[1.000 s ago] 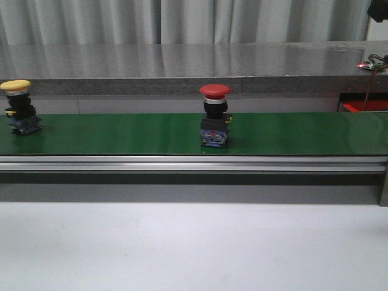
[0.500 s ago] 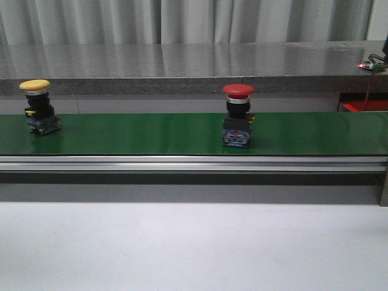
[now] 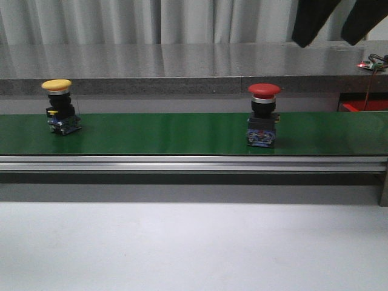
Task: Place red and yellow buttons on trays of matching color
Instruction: 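Grasp the red button at the belt's end with the right gripper, then drop the red button into the red tray with the right gripper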
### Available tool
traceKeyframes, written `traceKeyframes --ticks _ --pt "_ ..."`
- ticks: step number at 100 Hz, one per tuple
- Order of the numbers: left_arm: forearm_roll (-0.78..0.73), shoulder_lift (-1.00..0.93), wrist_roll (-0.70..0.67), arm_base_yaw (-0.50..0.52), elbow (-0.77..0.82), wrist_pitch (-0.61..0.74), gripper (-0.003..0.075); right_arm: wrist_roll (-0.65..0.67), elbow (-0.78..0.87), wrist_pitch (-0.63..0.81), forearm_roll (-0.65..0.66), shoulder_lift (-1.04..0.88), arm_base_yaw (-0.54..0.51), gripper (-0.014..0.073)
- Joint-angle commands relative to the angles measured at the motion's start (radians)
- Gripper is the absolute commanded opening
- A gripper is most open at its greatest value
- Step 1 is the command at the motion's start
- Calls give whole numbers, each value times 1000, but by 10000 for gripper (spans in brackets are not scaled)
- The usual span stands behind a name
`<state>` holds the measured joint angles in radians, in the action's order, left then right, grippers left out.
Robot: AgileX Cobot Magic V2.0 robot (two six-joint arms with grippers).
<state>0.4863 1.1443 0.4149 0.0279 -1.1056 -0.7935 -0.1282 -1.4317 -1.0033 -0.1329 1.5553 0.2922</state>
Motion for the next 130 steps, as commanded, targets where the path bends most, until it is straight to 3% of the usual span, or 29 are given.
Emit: traceKeyframes --ticks 1,69,76,91,96,115,130 --pt "33 -19 -12 -7 -24 54 -20 -12 -58 14 -5 -9 23 589" --pt "33 -19 -12 -7 -24 58 -20 -10 -124 -25 101 217 44 583" --pt "33 -19 -12 -7 -24 58 -20 -10 -124 -35 101 227 42 533" --pt "33 -19 -12 -7 -24 58 -19 3 -125 -44 101 233 40 297" --pt "33 -19 -12 -7 -24 58 -20 17 -125 -45 105 231 40 253" --pt "33 -19 -12 -7 -24 58 -20 47 -135 -60 145 198 20 253" --pt "33 -19 -12 -7 -24 58 -20 51 -220 -123 155 166 -86 253"
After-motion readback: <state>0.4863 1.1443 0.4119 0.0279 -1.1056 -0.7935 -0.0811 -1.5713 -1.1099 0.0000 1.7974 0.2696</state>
